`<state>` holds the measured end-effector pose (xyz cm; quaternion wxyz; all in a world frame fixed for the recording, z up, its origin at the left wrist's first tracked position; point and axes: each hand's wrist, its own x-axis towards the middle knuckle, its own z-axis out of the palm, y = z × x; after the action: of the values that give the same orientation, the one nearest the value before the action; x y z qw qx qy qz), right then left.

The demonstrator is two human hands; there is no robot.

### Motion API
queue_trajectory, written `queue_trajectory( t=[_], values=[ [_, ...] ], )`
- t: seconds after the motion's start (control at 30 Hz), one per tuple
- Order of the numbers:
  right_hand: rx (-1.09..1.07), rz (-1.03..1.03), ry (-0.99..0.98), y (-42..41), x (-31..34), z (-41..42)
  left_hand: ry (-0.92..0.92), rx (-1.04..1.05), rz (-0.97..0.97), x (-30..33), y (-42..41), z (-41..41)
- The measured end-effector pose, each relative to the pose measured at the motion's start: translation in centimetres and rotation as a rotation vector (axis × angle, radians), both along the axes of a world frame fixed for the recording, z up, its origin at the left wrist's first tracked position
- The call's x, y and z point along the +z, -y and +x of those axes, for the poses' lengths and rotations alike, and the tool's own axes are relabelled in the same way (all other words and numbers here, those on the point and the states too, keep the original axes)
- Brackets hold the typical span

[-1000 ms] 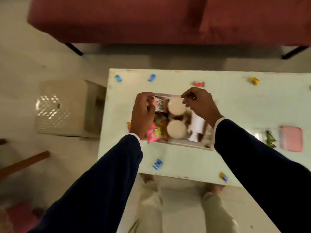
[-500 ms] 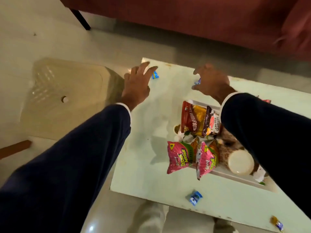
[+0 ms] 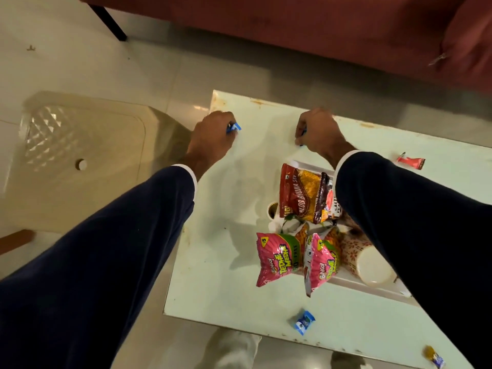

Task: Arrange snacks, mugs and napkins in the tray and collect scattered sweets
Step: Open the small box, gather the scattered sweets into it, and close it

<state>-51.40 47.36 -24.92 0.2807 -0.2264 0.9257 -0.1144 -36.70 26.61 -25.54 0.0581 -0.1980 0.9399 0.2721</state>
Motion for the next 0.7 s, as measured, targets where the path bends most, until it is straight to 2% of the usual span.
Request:
queue_trajectory(
  t=[0.1,0.2,0.3,0.4,0.7],
  values=[
    [-0.065,-0.127,0.115,-1.4,1.0,0.6,-0.016,0.288,0.342,1.3,-1.6,0.5],
    [-0.265,-0.368,0.321,-4.2,3.4,1.8,-0.120,0.358,0.482,3.6,-4.2,0.7],
    [-0.383,-0.614,0.412,-9.1,6.9,3.4,-0.130,0.340,0.521,6.7,-8.5,0.8],
    [-0.555,-0.813,0.461,-15.7,11.3,5.0,-0.107,0.281,0.640,10.3,-14.7,0.8],
    [-0.965,-0.943,0.530,-38.6,19.6,8.2,0.051,-0.006,0.810,18.7,-37.2,-2.1]
  ],
)
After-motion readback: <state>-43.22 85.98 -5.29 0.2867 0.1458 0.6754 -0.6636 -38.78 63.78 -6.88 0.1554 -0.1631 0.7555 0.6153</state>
